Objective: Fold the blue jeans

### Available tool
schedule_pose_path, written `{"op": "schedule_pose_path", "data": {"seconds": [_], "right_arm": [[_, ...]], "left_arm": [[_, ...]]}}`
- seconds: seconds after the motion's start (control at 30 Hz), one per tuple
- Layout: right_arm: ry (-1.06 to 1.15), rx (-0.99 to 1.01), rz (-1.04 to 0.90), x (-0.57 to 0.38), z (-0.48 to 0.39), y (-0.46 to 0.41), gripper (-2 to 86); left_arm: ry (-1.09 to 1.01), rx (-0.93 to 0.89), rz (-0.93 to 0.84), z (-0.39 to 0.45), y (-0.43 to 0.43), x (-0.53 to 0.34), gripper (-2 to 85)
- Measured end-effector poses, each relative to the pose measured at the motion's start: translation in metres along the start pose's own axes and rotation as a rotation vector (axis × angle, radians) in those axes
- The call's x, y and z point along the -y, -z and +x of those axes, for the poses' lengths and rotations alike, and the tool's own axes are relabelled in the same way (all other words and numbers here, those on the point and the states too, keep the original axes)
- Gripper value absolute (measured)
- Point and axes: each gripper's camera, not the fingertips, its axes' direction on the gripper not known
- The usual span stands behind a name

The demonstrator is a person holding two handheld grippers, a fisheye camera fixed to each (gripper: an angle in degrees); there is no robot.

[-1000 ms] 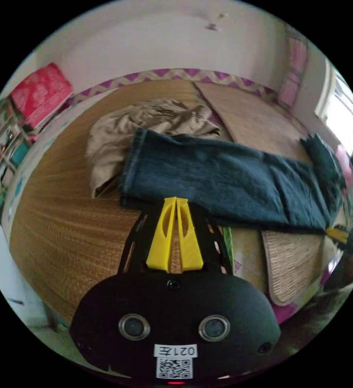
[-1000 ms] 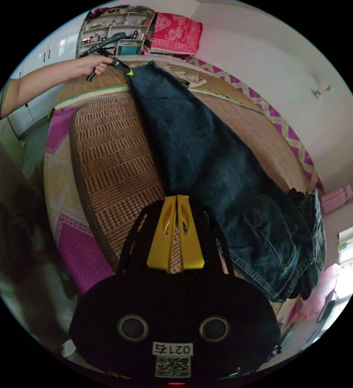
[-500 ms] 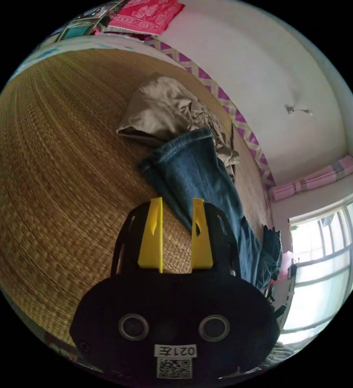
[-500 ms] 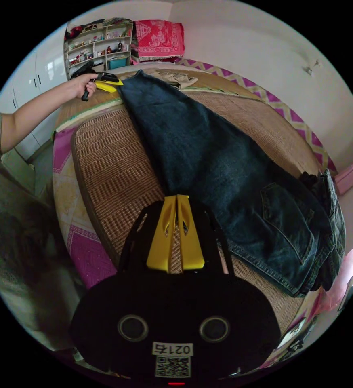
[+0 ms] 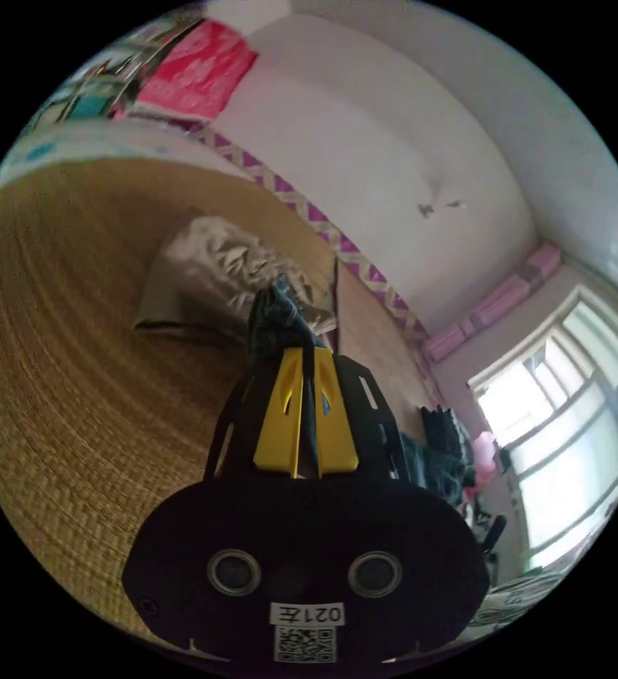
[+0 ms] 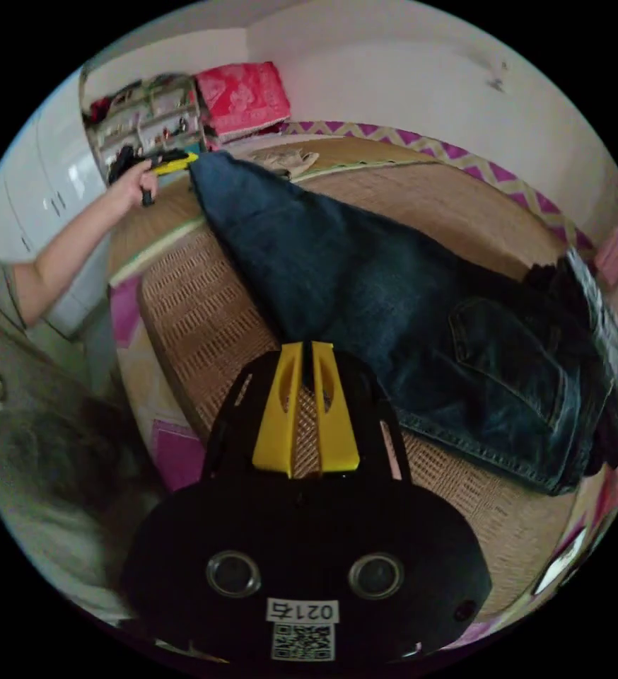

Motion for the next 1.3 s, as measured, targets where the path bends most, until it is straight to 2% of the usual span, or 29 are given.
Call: {"op": "schedule_pose_path", "data": {"seconds": [0.1, 0.23, 0.33, 0.4, 0.5, 0.7, 0.83, 0.9, 1.03, 1.1, 1.17, 1.3], "right_arm": [[-0.128, -0.013, 0.116, -0.021, 0.035, 0.045, 4.6], [-0.233, -0.053, 0.175, -0.053, 0.065, 0.085, 5.6], [-0.297, -0.042, 0.186, -0.076, 0.084, 0.104, 5.6], [-0.329, -0.039, 0.190, -0.091, 0.095, 0.115, 5.6], [-0.354, -0.026, 0.196, -0.102, 0.106, 0.128, 5.6], [-0.370, -0.029, 0.218, -0.107, 0.133, 0.154, 5.7], [-0.444, -0.018, 0.255, -0.100, 0.163, 0.167, 6.6], [-0.606, -0.016, 0.320, -0.102, 0.197, 0.178, 8.3], [-0.896, 0.011, 0.433, -0.116, 0.256, 0.193, 11.9], [-1.044, 0.095, 0.496, -0.123, 0.293, 0.193, 13.7], [-1.109, 0.136, 0.539, -0.123, 0.314, 0.191, 13.7], [-1.231, 0.220, 0.634, -0.112, 0.346, 0.184, 13.2]], "left_arm": [[-0.245, 0.041, 0.019, 0.111, 0.005, -0.011, -0.8], [-0.519, 0.054, 0.013, 0.242, -0.024, -0.059, -0.7], [-0.668, 0.001, -0.081, 0.326, -0.085, -0.121, -0.6], [-0.755, -0.004, -0.226, 0.372, -0.150, -0.183, -0.5], [-0.829, 0.106, -0.397, 0.389, -0.218, -0.256, -0.7], [-0.851, 0.078, -0.241, 0.411, -0.208, -0.280, -0.2], [-0.941, 0.103, -0.311, 0.427, -0.230, -0.301, 1.0], [-1.003, 0.126, -0.369, 0.437, -0.238, -0.309, 2.3], [-1.030, -0.020, -0.504, 0.442, -0.242, -0.311, 5.6], [-1.057, -0.174, -0.512, 0.445, -0.234, -0.313, 5.6], [-1.067, -0.171, -0.503, 0.446, -0.230, -0.314, 5.5], [-0.902, -0.255, -0.462, 0.423, -0.215, -0.297, 4.2]]}}
